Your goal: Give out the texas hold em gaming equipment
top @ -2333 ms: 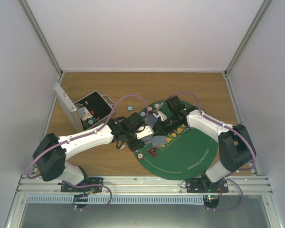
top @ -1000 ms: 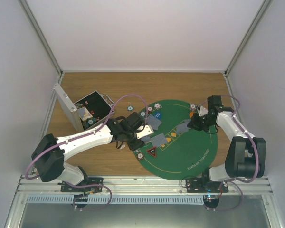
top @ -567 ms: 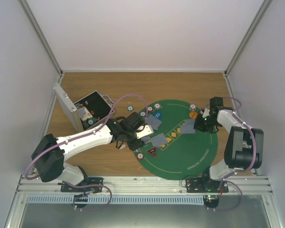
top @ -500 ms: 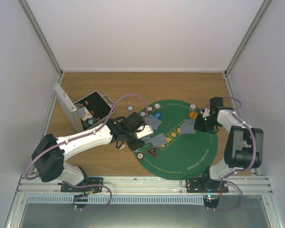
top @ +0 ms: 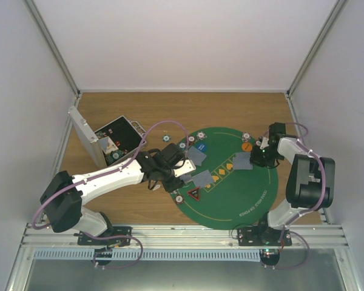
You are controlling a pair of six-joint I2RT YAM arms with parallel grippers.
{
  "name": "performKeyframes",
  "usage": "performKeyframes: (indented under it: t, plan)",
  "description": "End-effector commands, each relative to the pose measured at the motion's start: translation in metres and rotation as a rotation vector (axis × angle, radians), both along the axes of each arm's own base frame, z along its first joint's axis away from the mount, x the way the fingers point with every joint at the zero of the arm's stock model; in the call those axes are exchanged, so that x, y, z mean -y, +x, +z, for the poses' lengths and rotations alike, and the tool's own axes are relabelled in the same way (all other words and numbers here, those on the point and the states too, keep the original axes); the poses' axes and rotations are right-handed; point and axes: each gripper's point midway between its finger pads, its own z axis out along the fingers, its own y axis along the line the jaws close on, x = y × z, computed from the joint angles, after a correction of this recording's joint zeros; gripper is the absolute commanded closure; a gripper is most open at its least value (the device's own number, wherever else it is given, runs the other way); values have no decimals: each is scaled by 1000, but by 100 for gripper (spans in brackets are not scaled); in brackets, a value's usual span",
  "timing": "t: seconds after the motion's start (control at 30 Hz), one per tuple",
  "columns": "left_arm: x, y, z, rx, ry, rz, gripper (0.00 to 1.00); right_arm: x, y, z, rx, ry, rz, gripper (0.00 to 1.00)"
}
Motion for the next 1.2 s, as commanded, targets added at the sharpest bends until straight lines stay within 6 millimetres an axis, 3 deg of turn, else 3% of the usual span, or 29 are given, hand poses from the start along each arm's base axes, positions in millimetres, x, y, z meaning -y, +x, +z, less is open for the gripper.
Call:
performKeyframes:
  t: [0.0, 0.6, 0.83, 0.97, 1.07, 1.17]
  plan:
    - [1, 4, 7, 34, -28, -4, 42, 14, 13, -1, 25, -41, -4, 99]
    - [1, 4, 8, 33, -26, -1, 42, 29, 20, 2, 34, -45, -39, 98]
    - [1, 4, 8, 35, -26, -2, 42, 34, 18, 11, 45, -63, -48, 81]
    - [1, 4, 8, 33, -28, -2, 42, 39, 20, 23, 64, -93, -44, 53]
    - [2, 4, 9, 33, -32, -5, 42, 40, 26, 38, 97, -97, -39, 40]
    - [2, 4, 9, 31, -32, -5, 42, 14, 34, 61, 178, 45, -12, 31]
